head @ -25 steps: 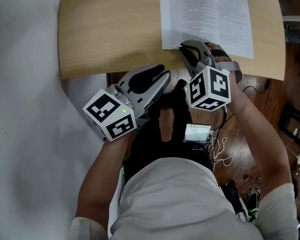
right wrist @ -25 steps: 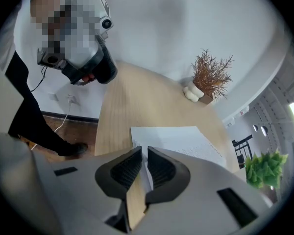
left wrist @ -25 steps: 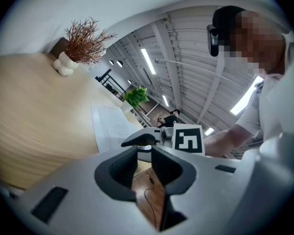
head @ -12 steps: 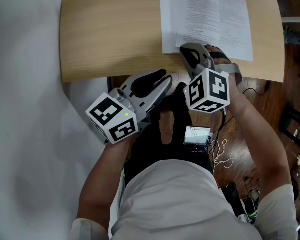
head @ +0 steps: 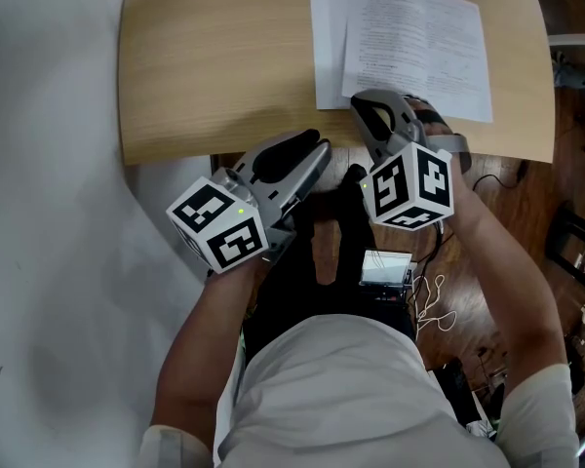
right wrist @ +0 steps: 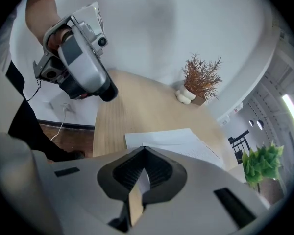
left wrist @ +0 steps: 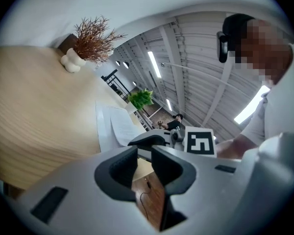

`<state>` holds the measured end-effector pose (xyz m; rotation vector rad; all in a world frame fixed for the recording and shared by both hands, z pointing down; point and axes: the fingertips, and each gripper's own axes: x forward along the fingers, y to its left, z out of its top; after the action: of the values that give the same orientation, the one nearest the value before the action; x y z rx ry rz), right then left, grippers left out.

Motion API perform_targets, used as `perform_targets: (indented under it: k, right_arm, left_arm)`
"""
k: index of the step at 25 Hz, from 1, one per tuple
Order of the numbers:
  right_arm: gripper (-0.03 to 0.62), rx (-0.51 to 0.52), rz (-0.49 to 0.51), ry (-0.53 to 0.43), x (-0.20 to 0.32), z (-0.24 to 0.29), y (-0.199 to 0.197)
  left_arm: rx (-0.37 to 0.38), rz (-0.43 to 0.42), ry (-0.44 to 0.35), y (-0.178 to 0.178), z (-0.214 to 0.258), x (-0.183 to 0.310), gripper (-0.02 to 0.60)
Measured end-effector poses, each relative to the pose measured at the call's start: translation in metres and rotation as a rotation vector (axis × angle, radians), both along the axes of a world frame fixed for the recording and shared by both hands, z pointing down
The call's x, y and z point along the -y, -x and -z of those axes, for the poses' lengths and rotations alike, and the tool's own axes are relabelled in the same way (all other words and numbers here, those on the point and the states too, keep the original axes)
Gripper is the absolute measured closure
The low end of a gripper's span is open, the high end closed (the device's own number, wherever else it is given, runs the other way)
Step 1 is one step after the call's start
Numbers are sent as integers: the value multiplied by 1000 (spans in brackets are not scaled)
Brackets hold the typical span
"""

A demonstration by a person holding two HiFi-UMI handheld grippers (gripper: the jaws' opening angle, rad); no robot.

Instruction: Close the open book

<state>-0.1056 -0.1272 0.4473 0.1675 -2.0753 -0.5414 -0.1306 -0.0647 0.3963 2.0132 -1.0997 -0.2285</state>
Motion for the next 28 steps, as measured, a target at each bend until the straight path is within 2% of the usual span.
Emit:
perform_targets:
  k: [2, 3, 5, 11, 14, 22, 28]
  right_arm:
    - [592, 15, -6, -2, 0, 2, 0]
    - [592, 22, -8, -4, 0, 3, 0]
    - [592, 35, -12, -7, 0, 6, 1]
    - [592, 64, -18, -12, 0, 13, 0]
    - [592, 72, -16, -16, 0, 14, -1]
    - [592, 92, -2, -22, -1, 20, 1]
    - [592, 101, 13, -29, -4, 25, 0]
  left_arm:
    - [-34, 17, 26, 4, -4, 8, 516]
    - [-53, 20, 40, 5, -6, 12, 482]
    - [-97, 19, 69, 6, -11, 20, 465]
    - [-242, 44, 157, 6, -24, 49, 463]
    - [-287, 49, 198, 5, -31, 60, 463]
    - [-328, 5, 280, -4, -43, 77, 463]
    - [-382, -6, 283, -13, -42, 84, 465]
